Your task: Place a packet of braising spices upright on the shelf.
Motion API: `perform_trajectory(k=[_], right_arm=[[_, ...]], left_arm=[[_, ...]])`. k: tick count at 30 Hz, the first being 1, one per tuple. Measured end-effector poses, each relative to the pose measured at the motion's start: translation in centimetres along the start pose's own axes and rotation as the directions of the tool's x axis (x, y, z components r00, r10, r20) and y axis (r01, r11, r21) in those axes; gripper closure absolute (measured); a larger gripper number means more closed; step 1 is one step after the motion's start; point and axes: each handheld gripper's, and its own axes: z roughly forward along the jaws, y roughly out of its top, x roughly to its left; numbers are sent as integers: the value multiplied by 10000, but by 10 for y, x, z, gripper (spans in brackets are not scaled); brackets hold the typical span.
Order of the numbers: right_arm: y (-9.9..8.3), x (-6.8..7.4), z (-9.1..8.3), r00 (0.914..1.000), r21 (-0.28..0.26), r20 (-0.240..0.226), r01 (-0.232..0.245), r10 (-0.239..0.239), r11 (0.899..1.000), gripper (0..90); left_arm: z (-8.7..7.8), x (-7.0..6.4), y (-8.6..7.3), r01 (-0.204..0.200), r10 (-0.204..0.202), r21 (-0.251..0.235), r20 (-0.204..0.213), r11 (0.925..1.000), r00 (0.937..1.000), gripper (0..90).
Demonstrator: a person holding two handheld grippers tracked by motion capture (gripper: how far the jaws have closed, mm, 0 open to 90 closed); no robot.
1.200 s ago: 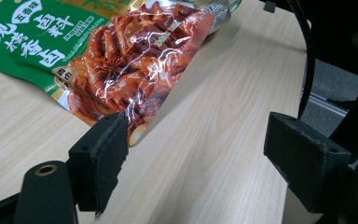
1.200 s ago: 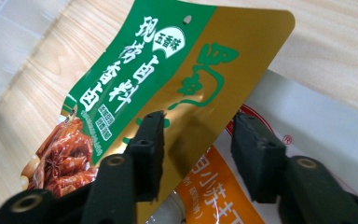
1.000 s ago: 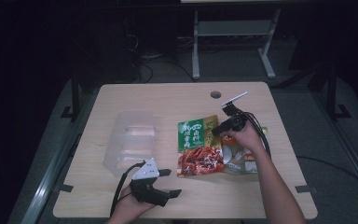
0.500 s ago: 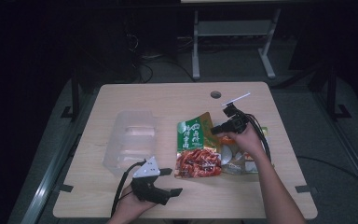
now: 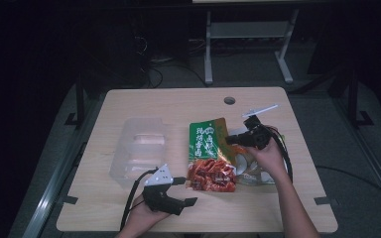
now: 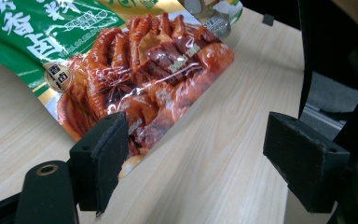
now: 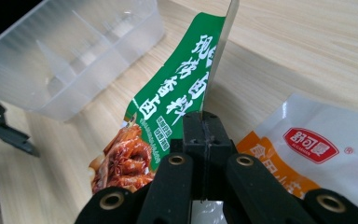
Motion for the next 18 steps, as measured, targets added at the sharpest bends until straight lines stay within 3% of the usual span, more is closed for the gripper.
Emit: perform_trajectory(k=[1, 5, 11, 18], right_arm=[[-4, 1, -3, 9998, -337, -165, 80, -86, 9994, 900], [-4, 3, -10, 9993, -461, -264, 258, -270, 9986, 900], [-7, 8, -15, 9981, -642, -302, 513, -533, 9966, 900], [-6, 13, -24, 9950, -884, -499, 824, -870, 9927, 900]], left_arm=[[1, 1, 1, 54, -54, -29, 13, 10000, 10000, 219], [3, 3, 8, 243, -246, -255, -123, 9994, 9996, 218], [11, 8, 22, 334, -389, -699, -783, 9970, 9962, 199], [33, 23, 29, 799, -824, -231, -1417, 9965, 9865, 181]])
